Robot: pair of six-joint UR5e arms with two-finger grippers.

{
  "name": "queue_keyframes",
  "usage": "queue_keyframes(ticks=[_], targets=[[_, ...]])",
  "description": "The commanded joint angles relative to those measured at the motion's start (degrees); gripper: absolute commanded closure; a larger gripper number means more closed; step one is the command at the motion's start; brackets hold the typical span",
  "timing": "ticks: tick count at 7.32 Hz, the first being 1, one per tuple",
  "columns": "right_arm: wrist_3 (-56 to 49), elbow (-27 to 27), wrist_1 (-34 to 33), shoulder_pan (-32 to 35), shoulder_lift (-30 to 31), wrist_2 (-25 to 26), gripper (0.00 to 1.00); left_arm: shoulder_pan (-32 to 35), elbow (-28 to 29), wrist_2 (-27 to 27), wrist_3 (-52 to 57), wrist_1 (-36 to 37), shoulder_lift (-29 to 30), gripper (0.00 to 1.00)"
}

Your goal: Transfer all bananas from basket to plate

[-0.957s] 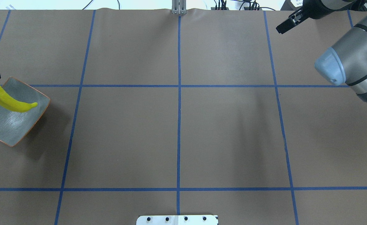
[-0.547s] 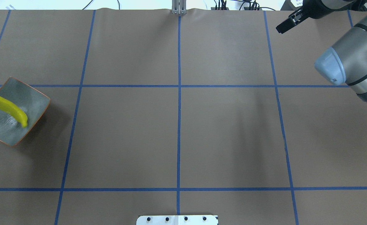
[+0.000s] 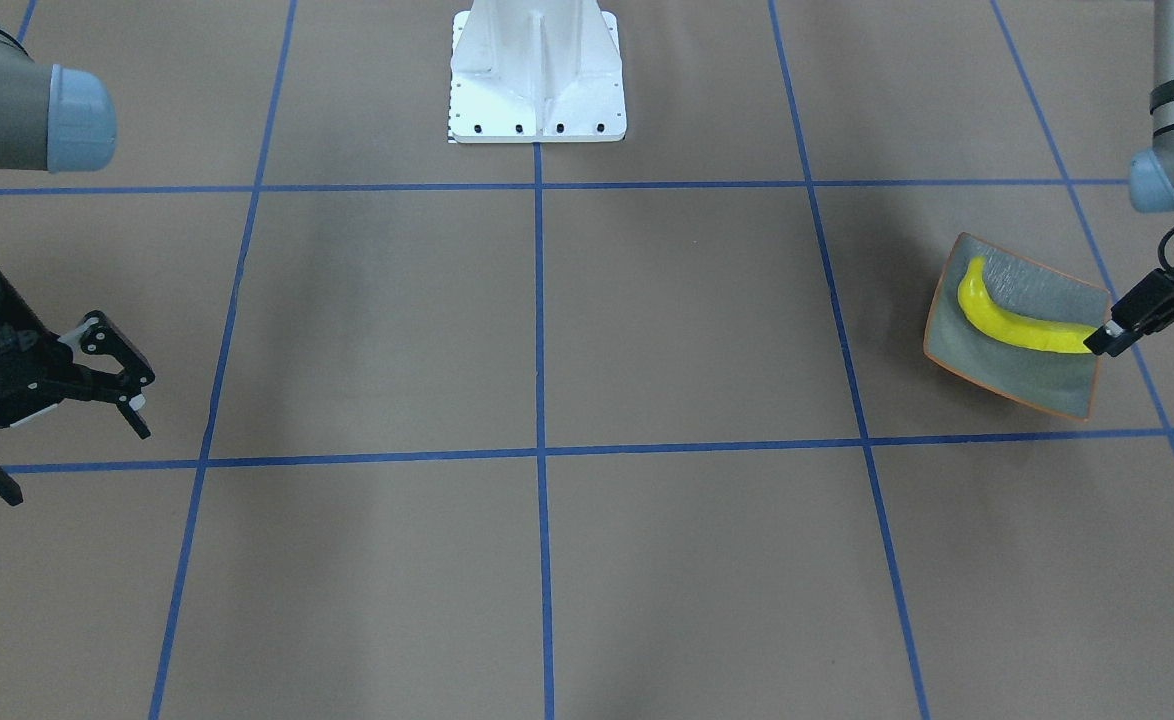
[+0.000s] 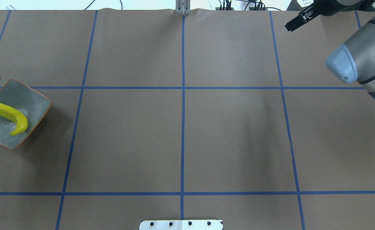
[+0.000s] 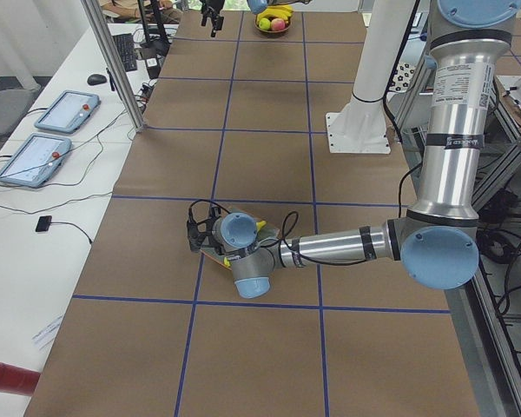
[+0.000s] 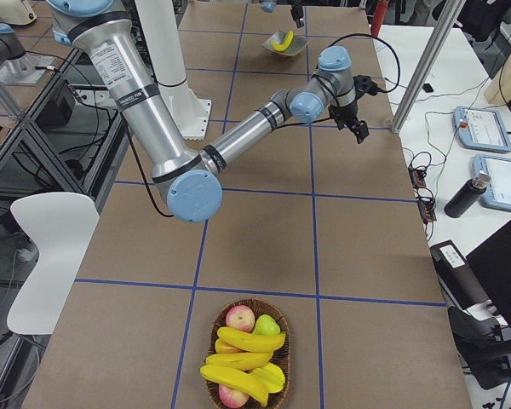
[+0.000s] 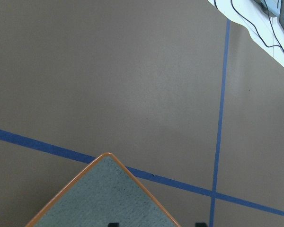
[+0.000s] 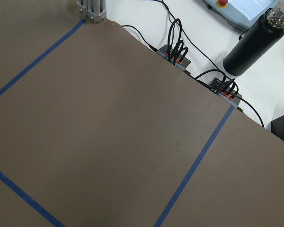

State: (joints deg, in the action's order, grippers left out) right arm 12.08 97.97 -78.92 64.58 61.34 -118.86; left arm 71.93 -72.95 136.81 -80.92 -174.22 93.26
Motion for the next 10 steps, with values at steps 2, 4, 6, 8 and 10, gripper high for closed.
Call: queue_keyframes(ticks=[2, 4, 6, 8, 10], targets=[[-10.34, 0.29, -9.55, 7.55, 1.84, -4.62, 0.0, 4.26, -0.09, 3.29, 2.67, 0.03, 2.62, 0.0], [-21.7, -0.06, -9.94, 13.25, 9.55, -8.29, 0.0, 4.27, -0.09, 3.2, 4.63, 0.02, 2.72, 0.0], [-33.9, -1.11, -9.59, 20.2, 18.52, -11.38, 0.0, 4.18, 0.0, 2.94, 4.72, 0.37, 3.42, 0.0], [-47.89, -11.86, -9.32, 25.92, 20.84, -13.66, 0.0, 4.18, -0.09, 2.85, 4.72, -0.06, 3.51, 0.0], [-57.22, -20.69, -5.92, 27.52, 22.41, -13.95, 0.0, 4.18, -0.7, 2.85, 4.72, -0.07, 3.42, 0.0]])
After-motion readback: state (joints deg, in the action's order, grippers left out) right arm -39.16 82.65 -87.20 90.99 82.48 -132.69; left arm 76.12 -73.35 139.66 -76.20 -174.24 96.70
